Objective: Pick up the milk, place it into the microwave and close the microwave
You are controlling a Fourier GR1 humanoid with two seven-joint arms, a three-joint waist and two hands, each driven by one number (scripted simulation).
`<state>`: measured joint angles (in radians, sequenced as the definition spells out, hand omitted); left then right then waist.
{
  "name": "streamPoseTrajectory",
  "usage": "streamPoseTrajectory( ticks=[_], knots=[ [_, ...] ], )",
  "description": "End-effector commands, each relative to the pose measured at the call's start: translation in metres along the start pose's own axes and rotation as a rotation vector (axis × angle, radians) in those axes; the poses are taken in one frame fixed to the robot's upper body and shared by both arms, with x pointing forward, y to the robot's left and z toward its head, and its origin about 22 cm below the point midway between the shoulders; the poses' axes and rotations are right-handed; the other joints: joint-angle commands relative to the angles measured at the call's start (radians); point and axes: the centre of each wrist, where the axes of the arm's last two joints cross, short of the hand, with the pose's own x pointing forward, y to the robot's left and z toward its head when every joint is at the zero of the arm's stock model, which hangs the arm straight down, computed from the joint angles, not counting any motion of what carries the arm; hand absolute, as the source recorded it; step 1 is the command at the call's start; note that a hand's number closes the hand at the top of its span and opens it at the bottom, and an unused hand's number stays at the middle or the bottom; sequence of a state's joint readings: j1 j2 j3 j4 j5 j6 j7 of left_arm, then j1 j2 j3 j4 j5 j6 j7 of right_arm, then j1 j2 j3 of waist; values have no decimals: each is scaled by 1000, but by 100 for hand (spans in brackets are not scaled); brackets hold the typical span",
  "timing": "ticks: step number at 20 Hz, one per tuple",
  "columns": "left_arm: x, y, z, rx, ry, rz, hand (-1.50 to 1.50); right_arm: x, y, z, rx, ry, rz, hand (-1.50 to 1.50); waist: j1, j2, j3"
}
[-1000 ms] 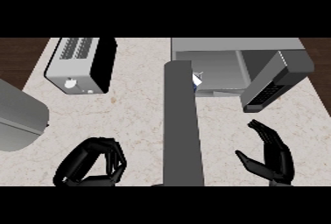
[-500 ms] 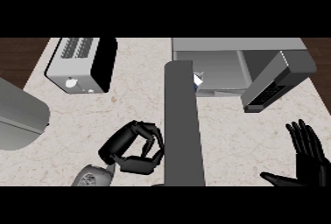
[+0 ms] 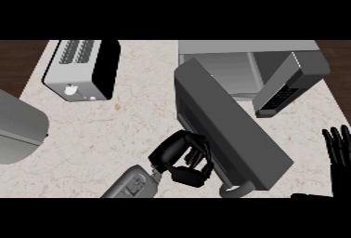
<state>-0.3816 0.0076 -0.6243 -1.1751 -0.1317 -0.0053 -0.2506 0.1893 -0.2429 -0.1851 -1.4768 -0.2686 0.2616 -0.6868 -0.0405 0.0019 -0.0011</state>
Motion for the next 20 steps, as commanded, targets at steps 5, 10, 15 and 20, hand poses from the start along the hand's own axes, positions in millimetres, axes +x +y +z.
streamPoseTrajectory(
  ticks=[5, 10, 15, 20],
  knots=[
    [-3, -27, -34, -123, 155, -26, 150, 23, 8, -40, 137, -48, -76, -150, -57, 15, -1],
    [4, -33, -39, -45, 89, 36, -150, 40, 13, -52, 217, -88, -109, -150, -100, 22, -3],
    [17, -21, -53, 8, 4, 113, 150, 53, 23, -70, 306, -116, -152, -150, -152, 38, -6],
    [38, -8, -74, 74, -74, 135, 150, 63, 31, -81, 377, -137, -178, -150, -215, 47, -6]
  ],
)
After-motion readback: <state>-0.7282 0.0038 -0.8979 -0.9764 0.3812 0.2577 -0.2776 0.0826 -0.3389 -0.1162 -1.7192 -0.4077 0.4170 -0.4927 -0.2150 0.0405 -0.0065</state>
